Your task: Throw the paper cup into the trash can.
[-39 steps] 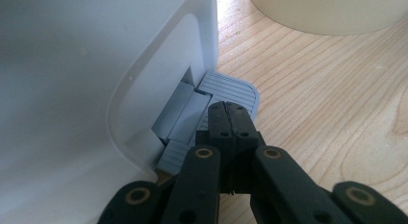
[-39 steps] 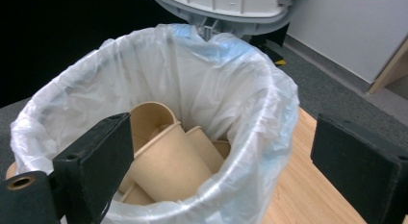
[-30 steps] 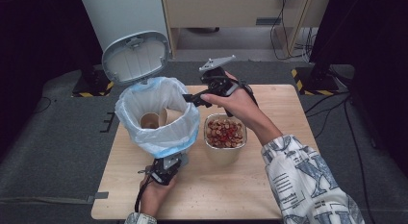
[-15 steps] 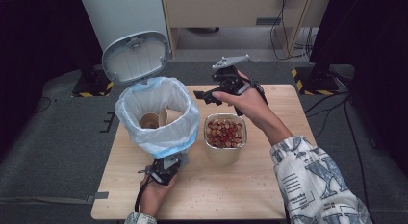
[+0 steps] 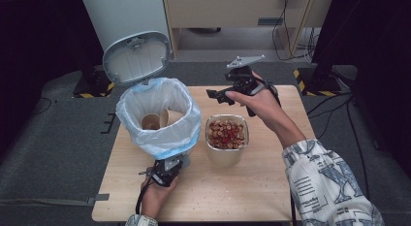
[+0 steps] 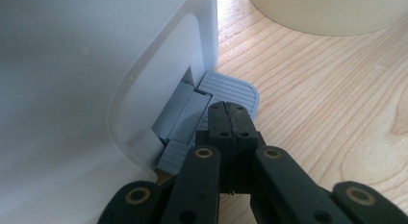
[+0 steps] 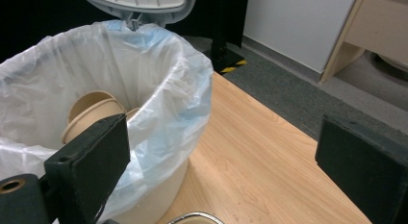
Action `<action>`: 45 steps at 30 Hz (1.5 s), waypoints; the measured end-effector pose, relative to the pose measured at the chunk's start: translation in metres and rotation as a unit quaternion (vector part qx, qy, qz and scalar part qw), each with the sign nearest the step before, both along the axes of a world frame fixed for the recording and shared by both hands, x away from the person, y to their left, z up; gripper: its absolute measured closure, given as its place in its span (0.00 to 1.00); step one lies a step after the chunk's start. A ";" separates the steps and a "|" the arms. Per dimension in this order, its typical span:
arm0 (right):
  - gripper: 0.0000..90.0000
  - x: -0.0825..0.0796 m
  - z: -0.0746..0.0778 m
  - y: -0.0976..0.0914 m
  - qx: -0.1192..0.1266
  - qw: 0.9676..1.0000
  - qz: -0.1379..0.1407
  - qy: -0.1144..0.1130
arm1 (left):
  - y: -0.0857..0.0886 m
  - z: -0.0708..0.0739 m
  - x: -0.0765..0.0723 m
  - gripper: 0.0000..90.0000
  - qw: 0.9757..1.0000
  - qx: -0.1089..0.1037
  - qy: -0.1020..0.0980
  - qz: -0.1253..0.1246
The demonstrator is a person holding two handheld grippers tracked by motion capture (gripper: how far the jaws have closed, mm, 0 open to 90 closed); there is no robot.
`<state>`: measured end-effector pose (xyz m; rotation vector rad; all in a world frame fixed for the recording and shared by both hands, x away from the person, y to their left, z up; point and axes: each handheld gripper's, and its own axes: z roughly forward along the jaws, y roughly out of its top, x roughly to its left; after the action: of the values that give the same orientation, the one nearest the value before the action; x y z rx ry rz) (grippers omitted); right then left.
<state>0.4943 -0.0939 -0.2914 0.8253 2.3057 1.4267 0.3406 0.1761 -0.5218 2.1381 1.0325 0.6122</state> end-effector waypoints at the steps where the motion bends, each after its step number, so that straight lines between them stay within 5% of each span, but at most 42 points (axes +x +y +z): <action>1: 0.06 0.000 0.000 -0.002 0.002 1.000 -0.001 0.001 | 0.000 0.000 0.000 1.00 1.000 0.000 0.000 0.000; 45: 0.05 0.006 -0.040 -0.103 0.008 0.995 -0.101 0.018 | 0.000 -0.001 -0.001 1.00 1.000 -0.009 0.002 0.005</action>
<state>0.5002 -0.1969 -0.3317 1.0637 2.1686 1.3538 0.3401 0.1761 -0.5224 2.1211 1.0474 0.6013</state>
